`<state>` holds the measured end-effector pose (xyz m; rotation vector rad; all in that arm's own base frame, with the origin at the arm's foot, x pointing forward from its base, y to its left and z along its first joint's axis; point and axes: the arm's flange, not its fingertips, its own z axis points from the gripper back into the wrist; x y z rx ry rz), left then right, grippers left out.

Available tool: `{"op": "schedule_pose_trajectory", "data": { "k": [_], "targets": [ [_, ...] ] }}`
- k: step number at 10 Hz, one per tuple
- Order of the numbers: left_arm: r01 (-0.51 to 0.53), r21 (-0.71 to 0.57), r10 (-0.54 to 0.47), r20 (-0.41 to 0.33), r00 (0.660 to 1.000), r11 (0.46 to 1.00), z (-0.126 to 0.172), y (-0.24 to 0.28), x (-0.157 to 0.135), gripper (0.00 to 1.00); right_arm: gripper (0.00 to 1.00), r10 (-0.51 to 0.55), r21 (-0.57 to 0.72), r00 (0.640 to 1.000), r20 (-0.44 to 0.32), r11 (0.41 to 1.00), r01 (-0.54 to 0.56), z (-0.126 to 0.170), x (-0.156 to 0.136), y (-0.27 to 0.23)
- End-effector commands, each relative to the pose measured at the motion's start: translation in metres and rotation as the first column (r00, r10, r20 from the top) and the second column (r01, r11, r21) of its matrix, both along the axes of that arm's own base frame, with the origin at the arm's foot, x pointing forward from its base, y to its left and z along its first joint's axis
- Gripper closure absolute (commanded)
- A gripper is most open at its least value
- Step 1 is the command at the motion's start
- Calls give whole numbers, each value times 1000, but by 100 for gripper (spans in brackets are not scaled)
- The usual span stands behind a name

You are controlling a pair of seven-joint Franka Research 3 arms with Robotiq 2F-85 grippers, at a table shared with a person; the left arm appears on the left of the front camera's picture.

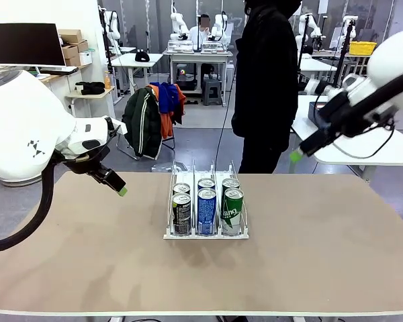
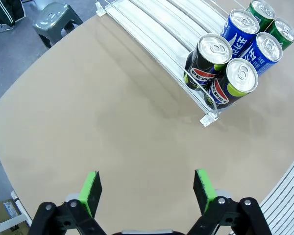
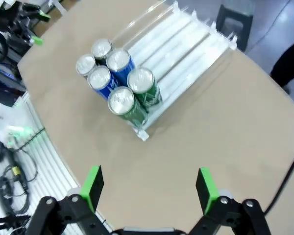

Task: Fill the beverage cans into the dispenser.
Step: Pick up the Ionic drink handed by the human.

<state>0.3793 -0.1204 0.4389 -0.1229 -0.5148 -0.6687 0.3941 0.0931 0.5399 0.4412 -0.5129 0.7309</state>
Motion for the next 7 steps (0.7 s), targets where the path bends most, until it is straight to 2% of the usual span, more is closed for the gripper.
{"op": "schedule_pose_trajectory", "data": {
  "k": [1,4,7],
  "targets": [
    [1,2,-1,-9,1000,1000,-1,2,0,0,0,53,39,998,44,998,-54,27,12,-8],
    [1,2,-1,-9,1000,1000,-1,2,0,0,0,65,45,978,199,996,-75,82,11,-25],
    [1,2,-1,-9,1000,1000,-1,2,0,0,0,47,57,956,288,996,-66,113,24,-46]
  ]
}}
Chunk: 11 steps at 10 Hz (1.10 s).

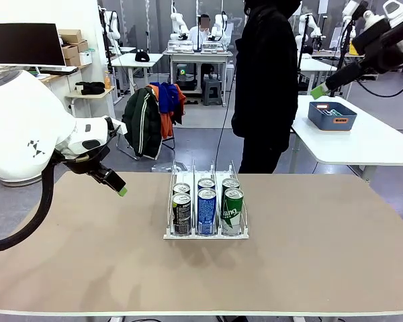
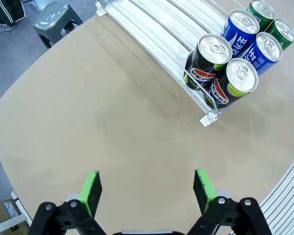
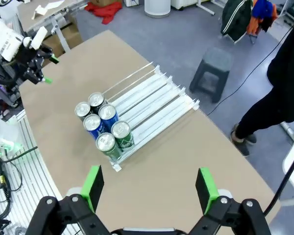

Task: Fill the beverage cans into the dispenser.
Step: Pick up the Ionic drink handed by the human.

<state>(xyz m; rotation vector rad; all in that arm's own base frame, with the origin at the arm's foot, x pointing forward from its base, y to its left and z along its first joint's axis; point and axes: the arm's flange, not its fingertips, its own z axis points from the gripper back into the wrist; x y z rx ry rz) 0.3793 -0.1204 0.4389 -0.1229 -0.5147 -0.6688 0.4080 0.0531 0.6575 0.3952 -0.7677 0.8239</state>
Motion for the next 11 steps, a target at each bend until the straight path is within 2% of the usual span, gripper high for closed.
{"op": "schedule_pose_trajectory", "data": {
  "k": [1,2,3,4,6,8,9,11],
  "targets": [
    [1,2,-1,-9,1000,1000,-1,2,0,0,0,24,10,999,27,1000,-25,-1,12,-8],
    [1,2,-1,-9,1000,1000,-1,2,0,0,0,0,0,1000,0,1000,0,0,0,0],
    [0,0,0,0,1000,1000,0,0,0,0,0,0,0,1000,0,1000,0,0,0,0],
    [106,-37,-107,-18,994,994,21,4,-4,0,0,0,0,1000,0,1000,0,0,0,0],
    [134,-24,-135,-30,990,991,61,16,-3,0,0,0,0,1000,0,1000,0,0,0,0],
    [132,18,-132,-8,991,991,103,26,-8,0,0,0,0,1000,0,1000,0,0,0,0],
    [174,20,-174,8,985,985,121,31,-15,0,0,0,0,1000,0,1000,0,0,0,0],
    [164,24,-166,94,982,986,157,40,-34,0,0,0,0,1000,0,1000,0,0,0,0]
  ]
}}
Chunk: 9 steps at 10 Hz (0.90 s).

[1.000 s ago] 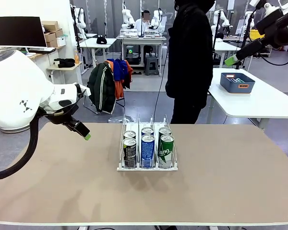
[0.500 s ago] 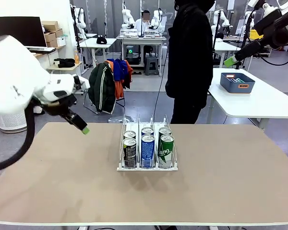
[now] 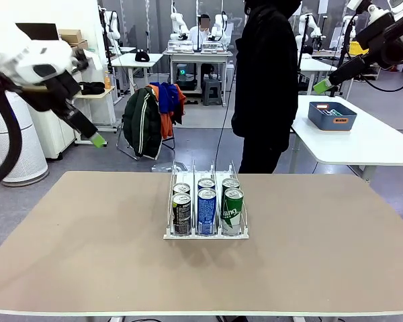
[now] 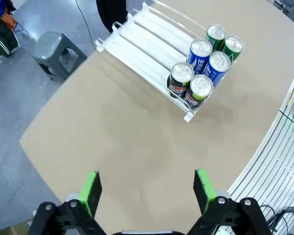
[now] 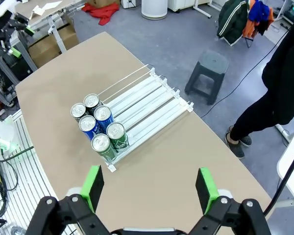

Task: Fill the beverage cans into the dispenser.
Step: Pick up the Ionic drink handed by the human.

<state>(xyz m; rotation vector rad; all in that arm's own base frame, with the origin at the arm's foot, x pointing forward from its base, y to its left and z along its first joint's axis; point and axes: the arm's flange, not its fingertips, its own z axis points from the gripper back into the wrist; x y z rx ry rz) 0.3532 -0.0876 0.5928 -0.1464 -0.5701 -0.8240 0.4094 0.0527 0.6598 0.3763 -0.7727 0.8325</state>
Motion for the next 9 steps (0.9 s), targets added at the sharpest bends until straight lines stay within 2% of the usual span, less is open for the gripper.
{"op": "schedule_pose_trajectory", "data": {
  "k": [1,2,4,5,7,9],
  "targets": [
    [6,4,-6,100,995,1000,19,9,-20,0,0,0,16,1000,-13,1000,0,-2,-1,0],
    [-16,-1,16,156,988,1000,34,12,-31,0,0,0,16,1000,-13,1000,0,-2,-1,0],
    [-24,14,20,199,980,1000,43,8,-47,0,0,0,0,1000,0,1000,0,0,0,0],
    [-16,8,14,214,977,1000,42,5,-51,0,0,-20,44,999,28,999,19,17,-8,-2],
    [-25,-47,36,250,968,999,47,11,-64,0,0,6,32,1000,19,999,-7,50,-18,-10],
    [-27,-75,46,266,963,997,59,19,-70,0,0,14,20,1000,4,1000,-14,67,-24,-17]
  ]
}}
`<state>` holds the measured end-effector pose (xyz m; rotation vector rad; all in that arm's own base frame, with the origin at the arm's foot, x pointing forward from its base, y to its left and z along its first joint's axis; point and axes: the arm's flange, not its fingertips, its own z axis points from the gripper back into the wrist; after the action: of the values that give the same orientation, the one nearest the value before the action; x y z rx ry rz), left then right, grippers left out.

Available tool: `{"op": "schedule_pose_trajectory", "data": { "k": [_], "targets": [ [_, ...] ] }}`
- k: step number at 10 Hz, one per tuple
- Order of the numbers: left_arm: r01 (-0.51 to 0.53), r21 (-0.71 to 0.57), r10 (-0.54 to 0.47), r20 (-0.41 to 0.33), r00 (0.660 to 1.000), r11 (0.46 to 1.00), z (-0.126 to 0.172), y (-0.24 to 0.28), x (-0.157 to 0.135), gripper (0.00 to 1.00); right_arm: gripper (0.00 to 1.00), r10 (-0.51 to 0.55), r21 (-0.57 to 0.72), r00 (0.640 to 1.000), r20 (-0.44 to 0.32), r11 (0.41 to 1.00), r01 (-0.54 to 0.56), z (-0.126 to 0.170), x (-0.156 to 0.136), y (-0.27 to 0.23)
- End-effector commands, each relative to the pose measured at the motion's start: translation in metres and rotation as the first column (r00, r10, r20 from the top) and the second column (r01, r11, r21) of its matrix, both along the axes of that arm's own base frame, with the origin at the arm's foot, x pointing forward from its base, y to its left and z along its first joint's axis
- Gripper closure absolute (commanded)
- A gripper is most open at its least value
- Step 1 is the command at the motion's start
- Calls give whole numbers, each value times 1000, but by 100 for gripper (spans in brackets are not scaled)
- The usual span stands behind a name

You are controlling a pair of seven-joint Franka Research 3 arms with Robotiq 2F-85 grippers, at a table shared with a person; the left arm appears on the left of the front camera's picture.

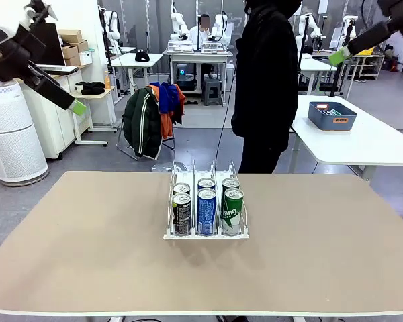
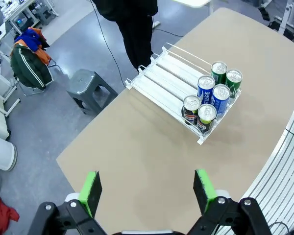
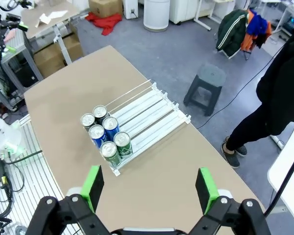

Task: Fill the beverage cans into the dispenser.
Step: Pick up the Ionic drink handed by the human.

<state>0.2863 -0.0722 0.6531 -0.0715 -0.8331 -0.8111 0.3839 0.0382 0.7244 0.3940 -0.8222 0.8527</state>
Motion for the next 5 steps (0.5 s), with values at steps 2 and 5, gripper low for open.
{"op": "schedule_pose_trajectory", "data": {
  "k": [2,5],
  "targets": [
    [13,-59,-11,41,999,998,12,9,-3,0,0,-13,-47,999,-37,999,11,14,-5,-4],
    [-6,-28,6,26,1000,1000,11,9,-5,0,0,9,-13,1000,-10,1000,-9,12,-5,-6]
  ]
}}
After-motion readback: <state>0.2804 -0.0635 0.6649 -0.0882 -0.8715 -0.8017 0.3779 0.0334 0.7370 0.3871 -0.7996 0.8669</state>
